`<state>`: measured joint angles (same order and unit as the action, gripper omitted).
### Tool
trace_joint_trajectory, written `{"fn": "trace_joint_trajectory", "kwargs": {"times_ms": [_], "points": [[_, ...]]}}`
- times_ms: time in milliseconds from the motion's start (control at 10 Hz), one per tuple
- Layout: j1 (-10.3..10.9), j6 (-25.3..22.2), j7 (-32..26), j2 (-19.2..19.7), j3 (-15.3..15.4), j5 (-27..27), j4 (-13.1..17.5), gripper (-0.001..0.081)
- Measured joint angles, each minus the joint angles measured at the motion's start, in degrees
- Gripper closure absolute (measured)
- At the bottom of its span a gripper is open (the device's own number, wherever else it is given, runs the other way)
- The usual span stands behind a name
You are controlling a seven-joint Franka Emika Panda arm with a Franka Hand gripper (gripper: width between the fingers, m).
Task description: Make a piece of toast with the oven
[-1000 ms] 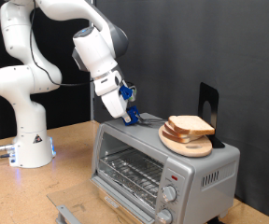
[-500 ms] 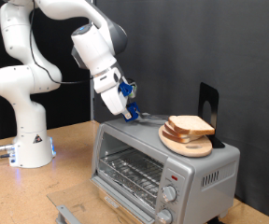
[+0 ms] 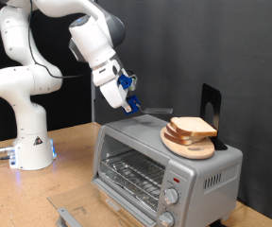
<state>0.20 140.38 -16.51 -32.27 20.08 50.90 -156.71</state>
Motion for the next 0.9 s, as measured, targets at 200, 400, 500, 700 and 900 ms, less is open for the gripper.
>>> {"fn": "trace_joint_trajectory", "kwargs": {"times_ms": [200,400,500,700,900], "points": [[0.02,0.07,-0.68,0.04,-0.22,0.88,0.00,0.0461],[-0.03,0.05,-2.14,-0.04,-2.15,1.61,0.29,0.0461],[-0.21,-0.06,-2.92,-0.02,-3.71,1.62,0.69,0.0461],[-1.58,-0.23,-5.77,0.82,-6.57,0.62,2.15,0.0461],[-3.99,0.14,-8.34,3.54,-8.10,-2.95,4.48,0.0461]]}}
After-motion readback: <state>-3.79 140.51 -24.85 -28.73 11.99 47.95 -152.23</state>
